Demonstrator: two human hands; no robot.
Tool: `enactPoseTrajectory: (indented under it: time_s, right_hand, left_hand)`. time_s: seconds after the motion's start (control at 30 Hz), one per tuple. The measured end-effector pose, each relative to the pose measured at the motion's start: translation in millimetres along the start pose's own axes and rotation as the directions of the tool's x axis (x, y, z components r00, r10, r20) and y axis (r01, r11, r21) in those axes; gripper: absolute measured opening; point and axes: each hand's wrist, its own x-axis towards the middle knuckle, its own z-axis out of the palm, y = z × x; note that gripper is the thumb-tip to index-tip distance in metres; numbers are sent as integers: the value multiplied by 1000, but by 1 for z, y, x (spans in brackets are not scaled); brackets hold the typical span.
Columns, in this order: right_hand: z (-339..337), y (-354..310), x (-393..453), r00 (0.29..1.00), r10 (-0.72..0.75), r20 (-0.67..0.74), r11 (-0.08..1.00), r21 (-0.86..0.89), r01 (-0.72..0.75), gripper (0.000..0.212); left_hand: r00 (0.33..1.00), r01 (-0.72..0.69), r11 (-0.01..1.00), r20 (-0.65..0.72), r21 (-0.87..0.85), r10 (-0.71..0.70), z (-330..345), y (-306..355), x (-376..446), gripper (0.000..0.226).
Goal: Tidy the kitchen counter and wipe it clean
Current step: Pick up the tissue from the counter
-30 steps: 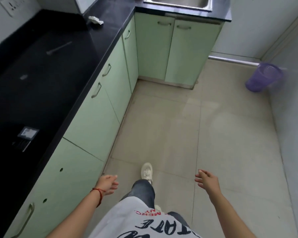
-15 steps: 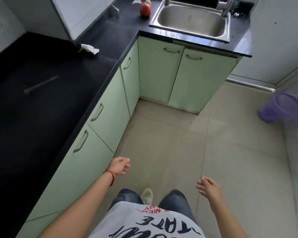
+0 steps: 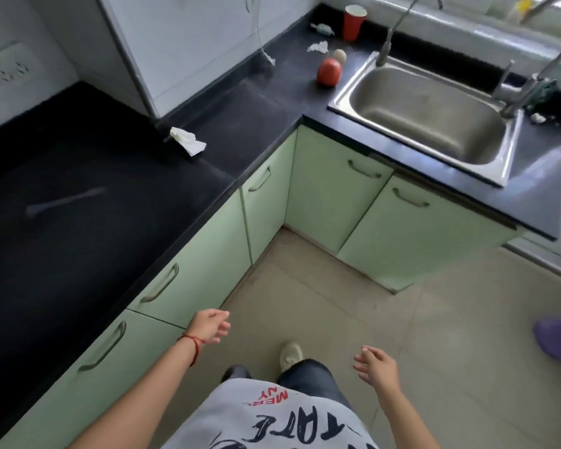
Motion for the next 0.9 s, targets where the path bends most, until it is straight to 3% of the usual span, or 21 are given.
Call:
enactPoseTrajectory:
  time_s: [0.17,0.33,0.5,0.6,0.7,0.77,0.83,0.9]
  right_hand:
    - [40,-109,51,978,-121,170,976,-159,148,15]
    - [86,-181,80,938,-164,305,958,-176,225,15]
    - [135,-233,93,896,-211,389,932,-196,305,16]
    - [165,-270,94,839,-267,474,891,-211,403,18]
    - [196,-309,89,771,-343,537,838,-197,510,18]
    - [217,-334,84,723,-385,573,807,-171,565,15]
    - [238,-354,77,668,-407,623,781,-142,608,14]
    - [259,-368,72,608,-412,679,732,-151,665,13]
  left_hand:
    - [994,35,986,-99,-166,-52,-1,22,11,10]
    - [981,25,965,-179,-260,-74,-1,45,24,10]
    - [965,-178,961,-228,-211,128,-4,97,37,17]
    - [920,-324,937,-273,-130,280,-14,137,46,6]
    - [830,-443,896,-377,0,410,-29,170,55,9]
    - [702,-501,847,-491,176,517,-40,185,61,25]
    - [563,-477,798,-570,368,599,-50,190,71,42]
    - [519,-362,811,-623,459,585,-60,186,83,48]
